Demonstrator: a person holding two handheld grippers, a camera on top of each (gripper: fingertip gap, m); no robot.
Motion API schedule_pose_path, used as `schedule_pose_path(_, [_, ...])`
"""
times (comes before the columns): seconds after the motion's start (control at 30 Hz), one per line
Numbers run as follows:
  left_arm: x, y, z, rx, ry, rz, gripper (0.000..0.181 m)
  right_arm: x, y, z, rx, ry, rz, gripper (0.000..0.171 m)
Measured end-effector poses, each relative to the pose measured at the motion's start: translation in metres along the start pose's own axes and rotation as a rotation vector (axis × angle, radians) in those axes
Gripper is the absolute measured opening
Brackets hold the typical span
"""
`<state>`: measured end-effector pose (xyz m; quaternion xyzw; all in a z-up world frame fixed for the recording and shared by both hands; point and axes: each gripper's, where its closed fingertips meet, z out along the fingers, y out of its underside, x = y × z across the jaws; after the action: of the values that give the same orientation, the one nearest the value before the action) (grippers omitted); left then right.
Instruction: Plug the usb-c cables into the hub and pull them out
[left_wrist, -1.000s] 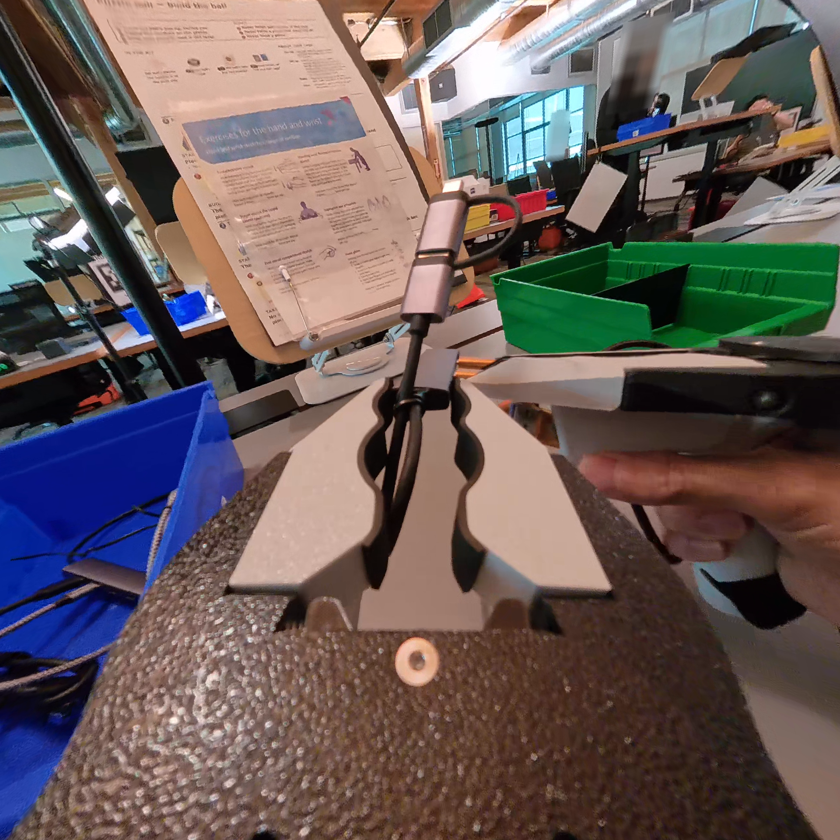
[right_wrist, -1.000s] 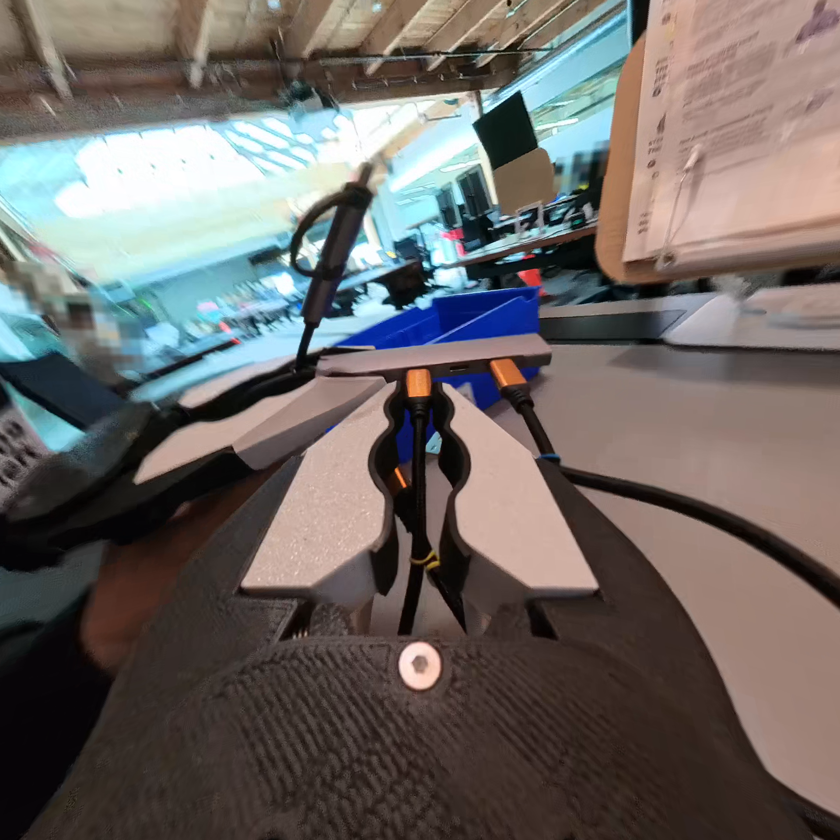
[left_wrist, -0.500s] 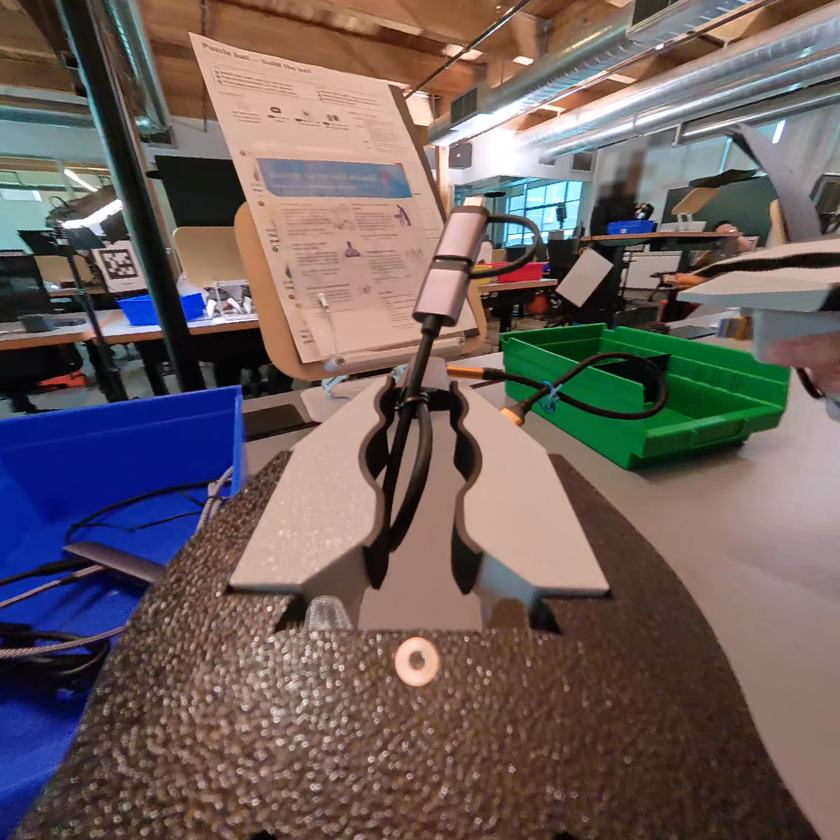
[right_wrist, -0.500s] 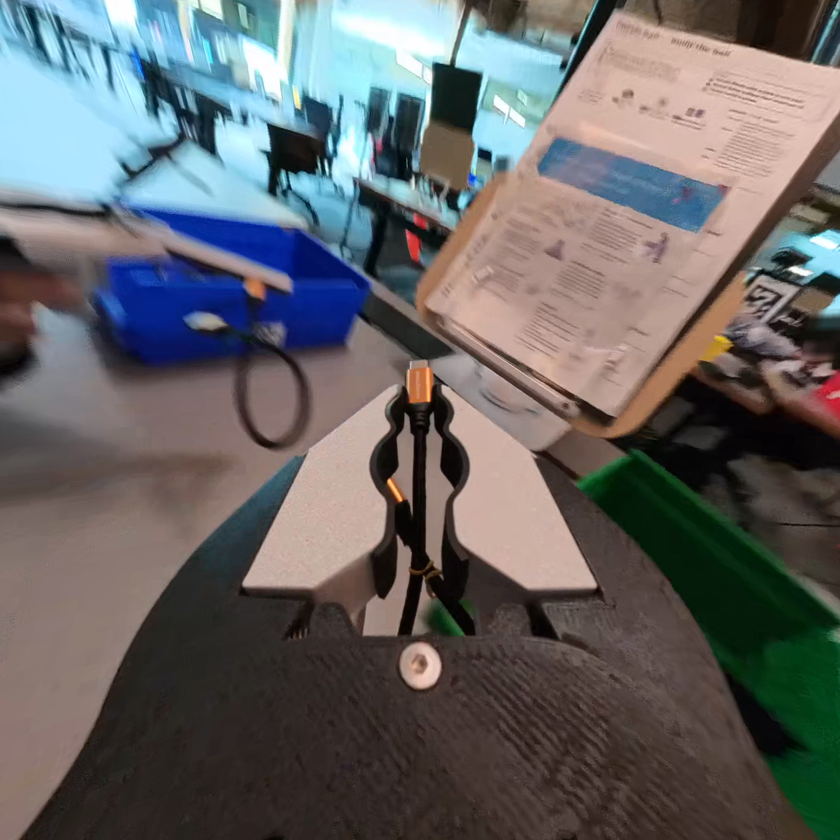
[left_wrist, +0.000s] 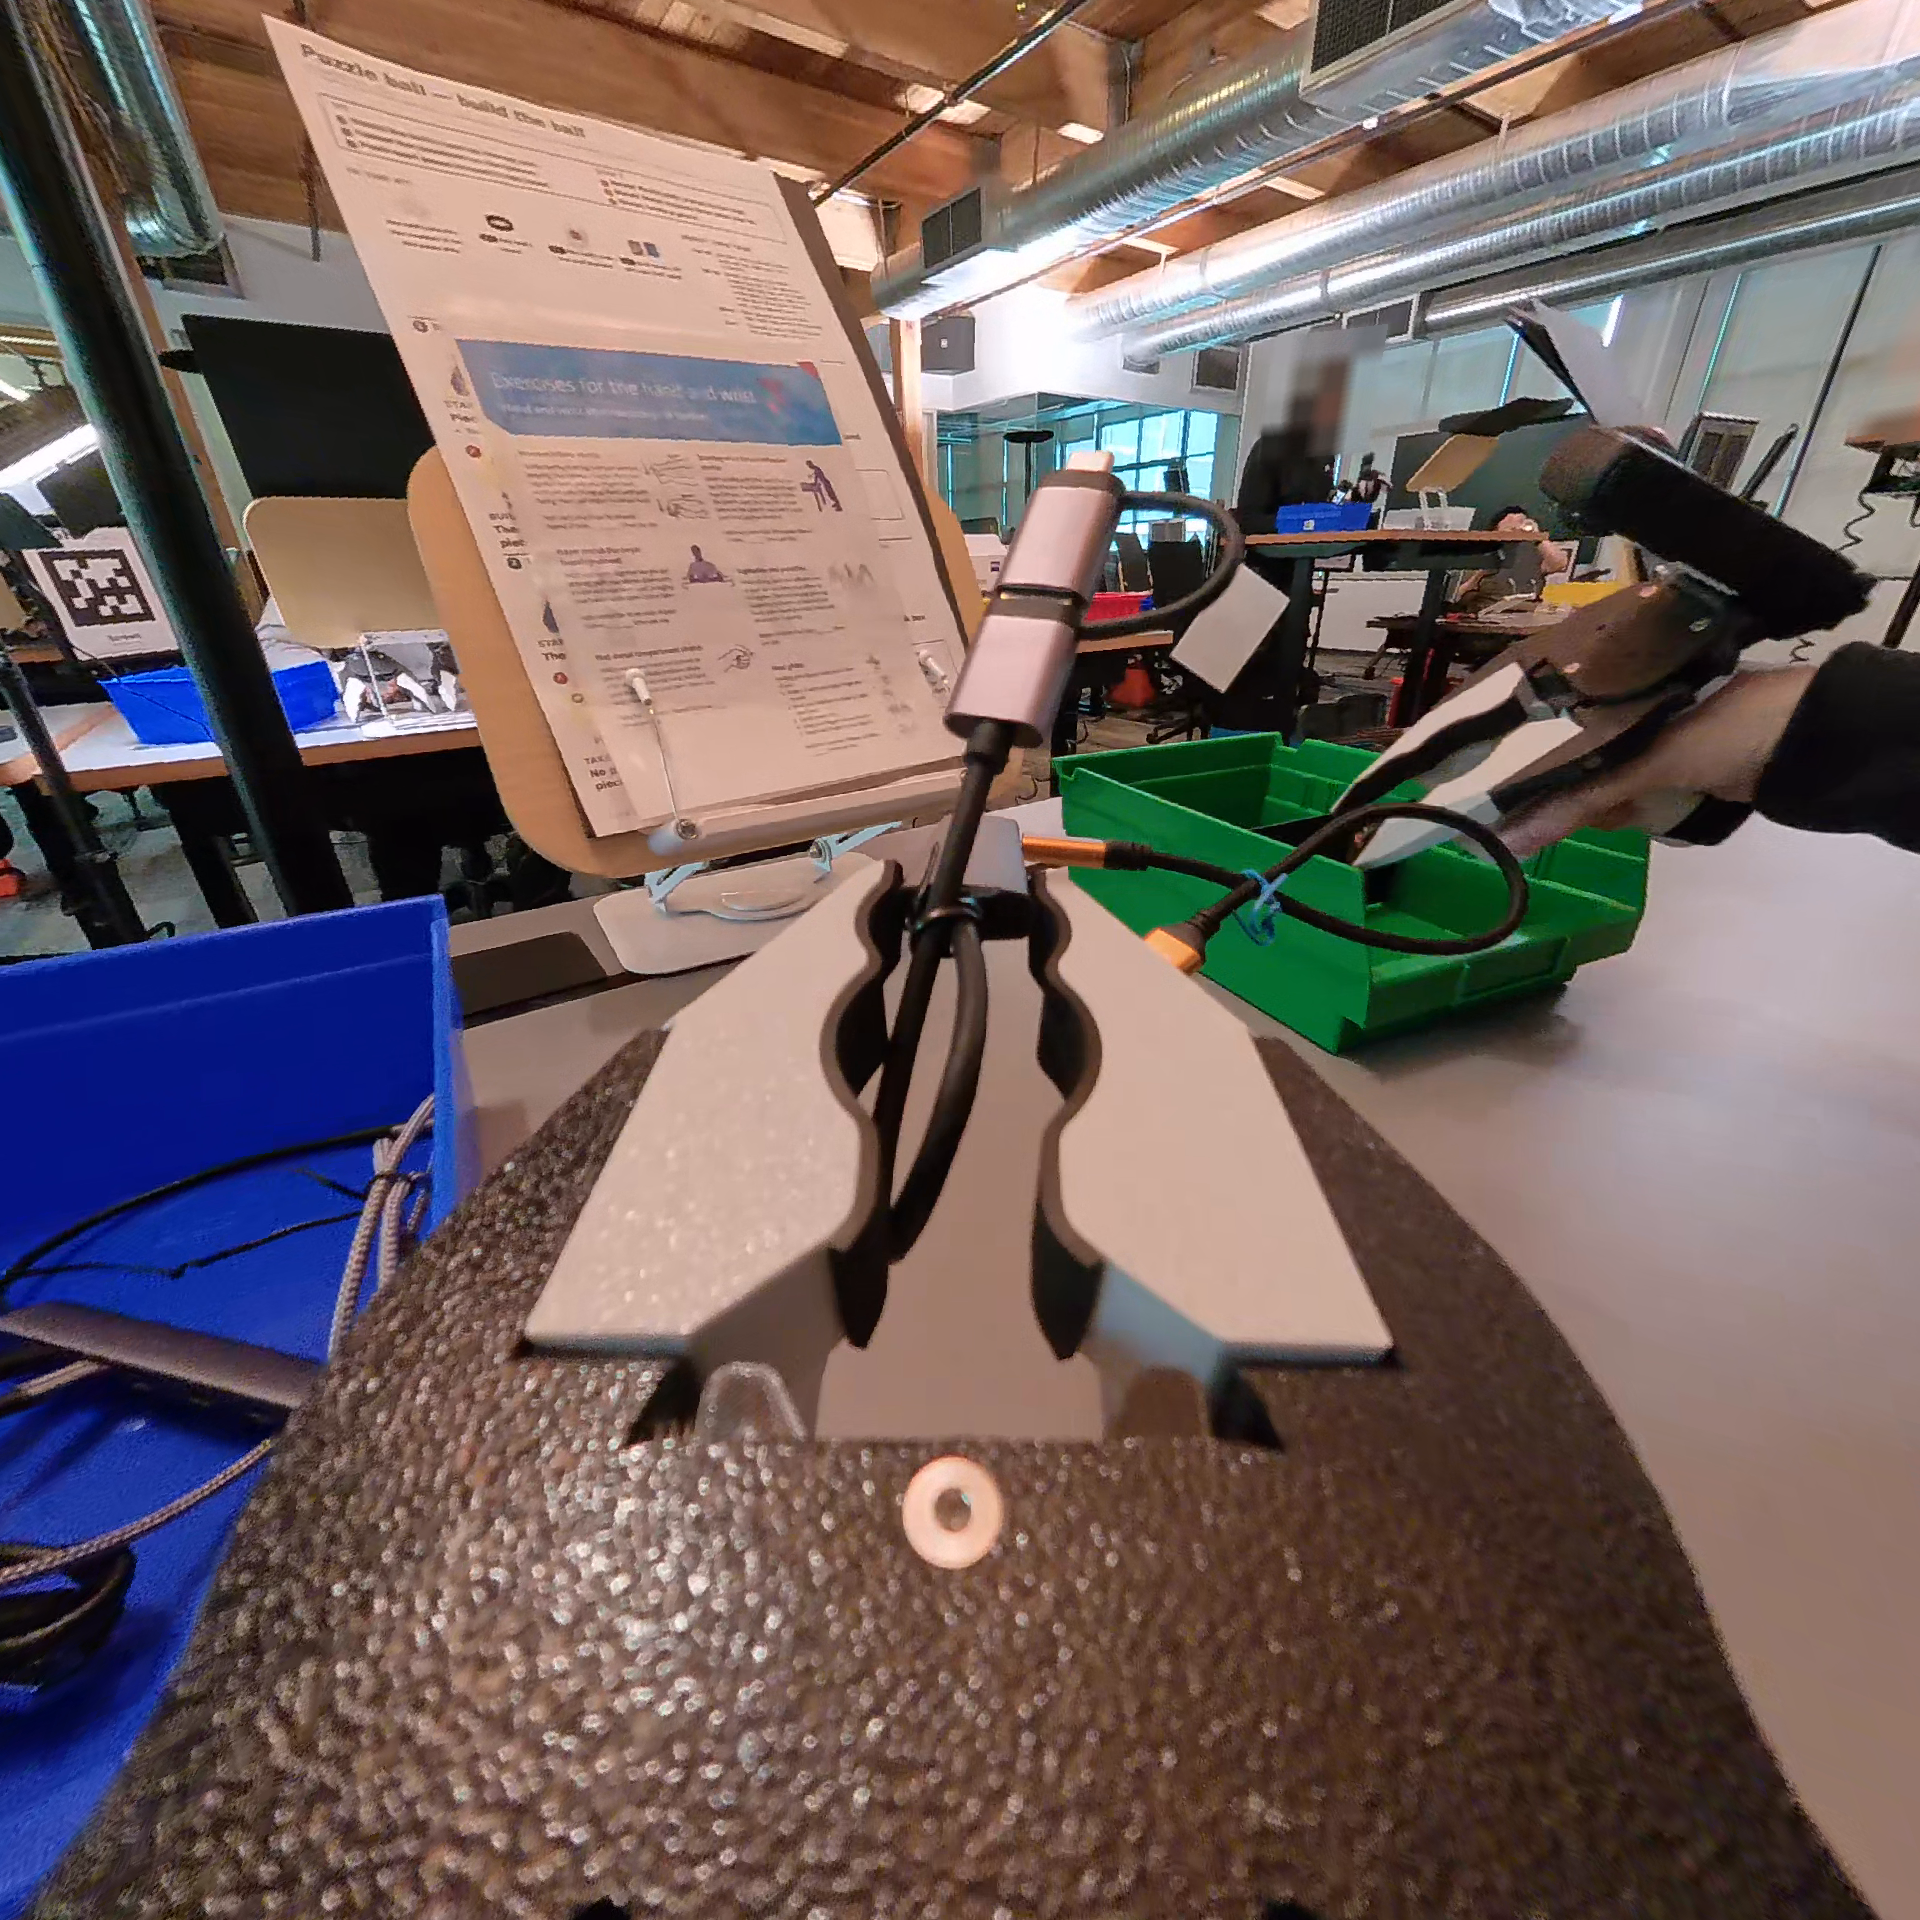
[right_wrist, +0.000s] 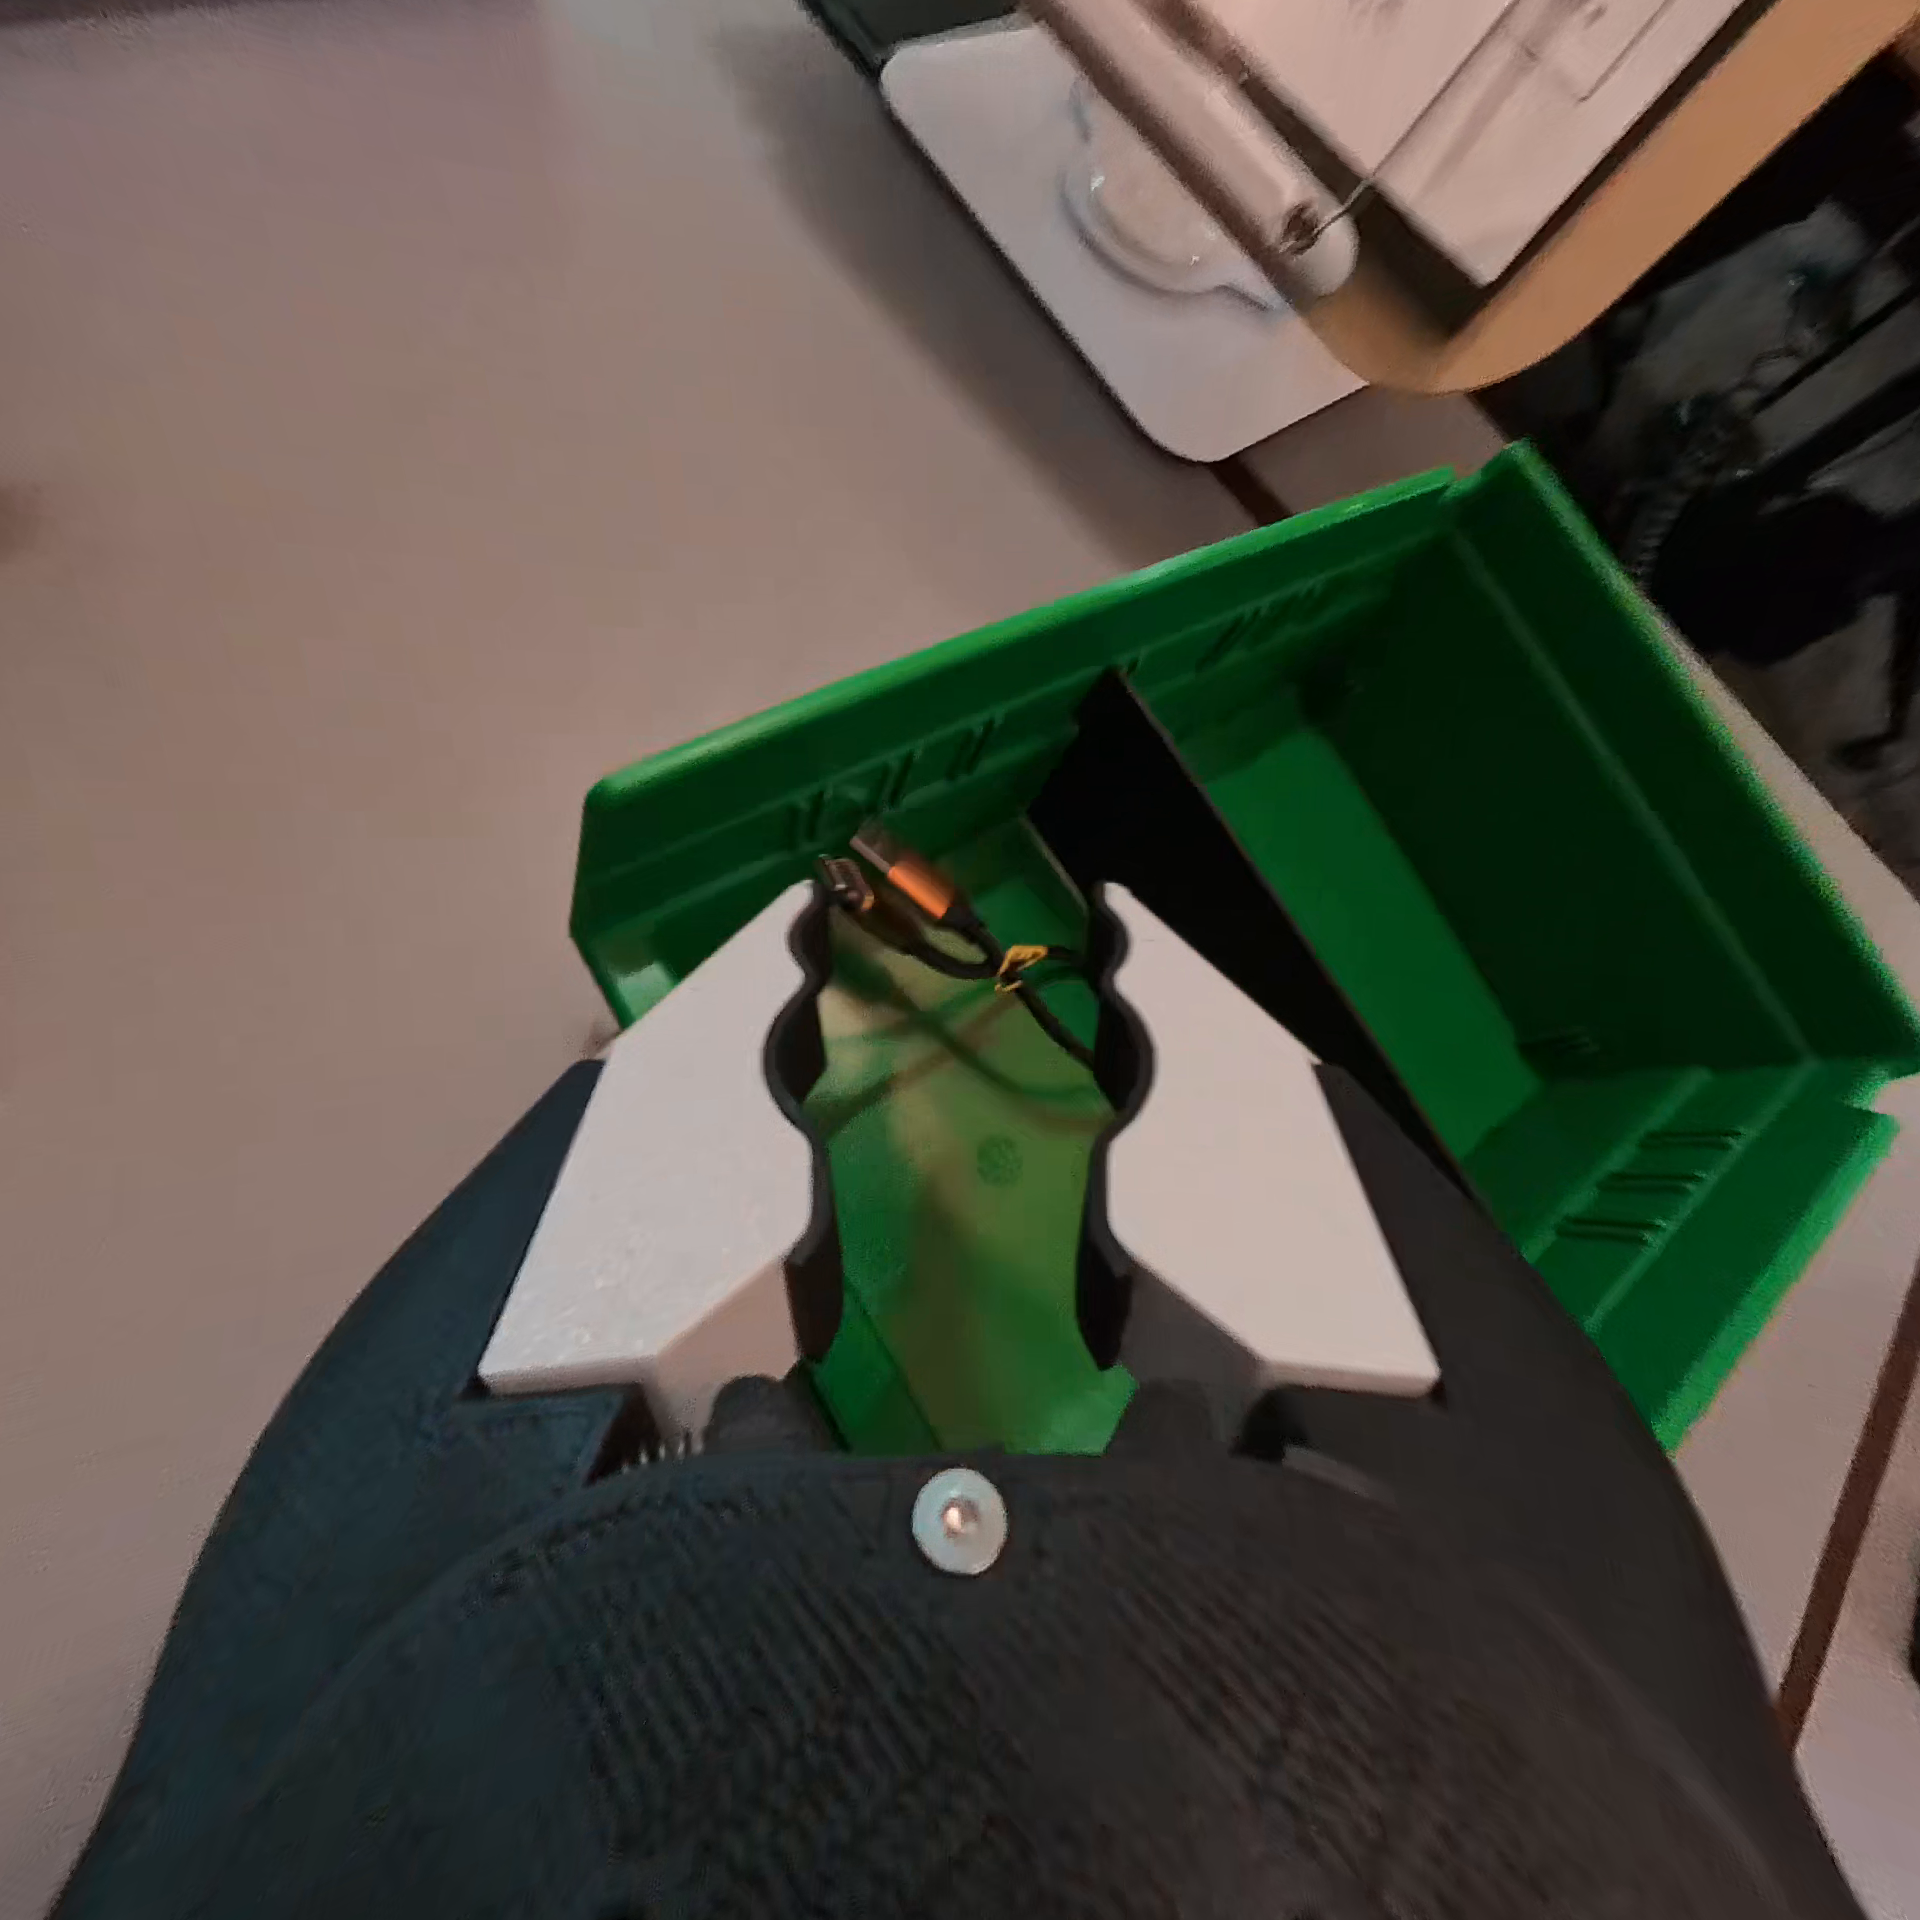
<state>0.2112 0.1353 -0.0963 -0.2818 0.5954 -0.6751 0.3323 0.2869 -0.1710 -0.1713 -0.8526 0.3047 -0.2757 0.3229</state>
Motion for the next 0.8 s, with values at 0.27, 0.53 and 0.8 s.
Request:
schedule_pose_path(0.27, [-0.018,0.002,-0.004,-0.001,-0.026,-0.045,0.022,-0.005,0.009,-0.001,-0.028,0.072,-0.007,0.059])
schedule_pose_path(0.53, [-0.023,0.002,-0.006,-0.005,-0.033,-0.04,0.022,0.017,-0.001,-0.034,0.032,0.364,0.079,0.052])
schedule_pose_path(0.8, [-0.02,0.004,-0.005,-0.012,-0.017,-0.036,0.022,0.008,0.029,-0.017,-0.063,0.33,0.099,0.049])
